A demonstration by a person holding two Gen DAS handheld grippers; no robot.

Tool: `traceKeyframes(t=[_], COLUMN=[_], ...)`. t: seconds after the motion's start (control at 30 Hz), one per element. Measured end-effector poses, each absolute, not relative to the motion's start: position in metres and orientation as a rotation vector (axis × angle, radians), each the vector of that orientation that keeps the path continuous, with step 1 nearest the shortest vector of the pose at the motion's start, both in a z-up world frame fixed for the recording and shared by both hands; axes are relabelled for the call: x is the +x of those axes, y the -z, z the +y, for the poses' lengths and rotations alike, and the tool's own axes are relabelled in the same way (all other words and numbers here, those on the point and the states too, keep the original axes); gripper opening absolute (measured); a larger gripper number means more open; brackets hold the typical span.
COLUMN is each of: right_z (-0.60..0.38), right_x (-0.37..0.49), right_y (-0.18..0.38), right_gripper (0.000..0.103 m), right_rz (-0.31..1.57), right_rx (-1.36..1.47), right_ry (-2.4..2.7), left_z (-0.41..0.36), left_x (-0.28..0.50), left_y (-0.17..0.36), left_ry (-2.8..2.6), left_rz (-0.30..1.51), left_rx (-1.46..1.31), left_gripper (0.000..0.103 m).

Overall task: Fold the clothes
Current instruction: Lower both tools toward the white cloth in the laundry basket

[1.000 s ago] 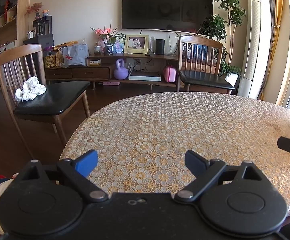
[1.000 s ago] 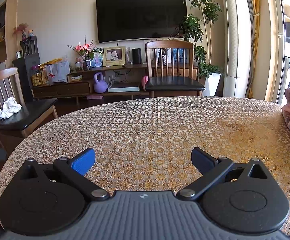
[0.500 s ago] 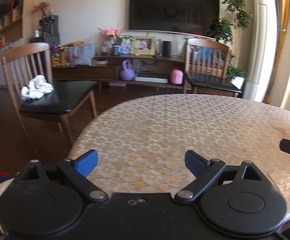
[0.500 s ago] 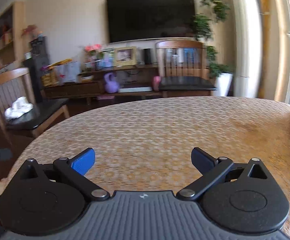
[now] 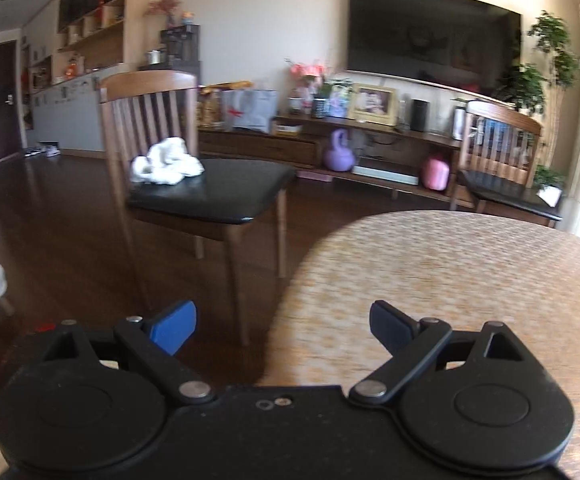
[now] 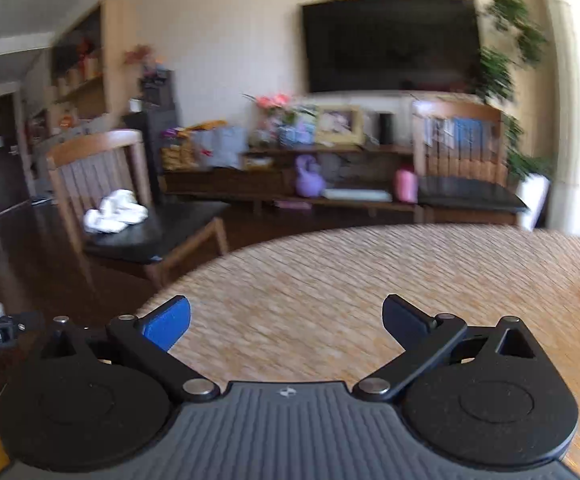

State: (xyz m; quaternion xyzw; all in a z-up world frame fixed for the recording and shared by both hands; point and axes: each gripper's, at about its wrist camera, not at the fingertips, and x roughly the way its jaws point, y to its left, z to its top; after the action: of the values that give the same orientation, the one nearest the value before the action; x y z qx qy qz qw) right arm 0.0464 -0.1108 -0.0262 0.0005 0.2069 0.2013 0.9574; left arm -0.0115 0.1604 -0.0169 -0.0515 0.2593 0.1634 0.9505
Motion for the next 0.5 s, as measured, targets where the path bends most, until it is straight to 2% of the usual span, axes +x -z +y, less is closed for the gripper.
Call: traceKeyframes(t=[0.27,0.5], right_z=[-0.013,0.063], right_x=[0.065,0.052], right_y=[0.012,0.012], right_gripper=[0.103,0.103], right_rz=[0.452,0.337], right_rx=[-0.002,-0.094], right_ry=[-0.642,-0.699], left_z=[0.233,0.285], left_x=[-0.017,-0.019], left_y=[0.021,0.041], left_ry=[-0.471,-0.548], left_rz=[0.508,0.525], left_rx=[-0.109,-0.116], left_gripper=[0.103,0.103])
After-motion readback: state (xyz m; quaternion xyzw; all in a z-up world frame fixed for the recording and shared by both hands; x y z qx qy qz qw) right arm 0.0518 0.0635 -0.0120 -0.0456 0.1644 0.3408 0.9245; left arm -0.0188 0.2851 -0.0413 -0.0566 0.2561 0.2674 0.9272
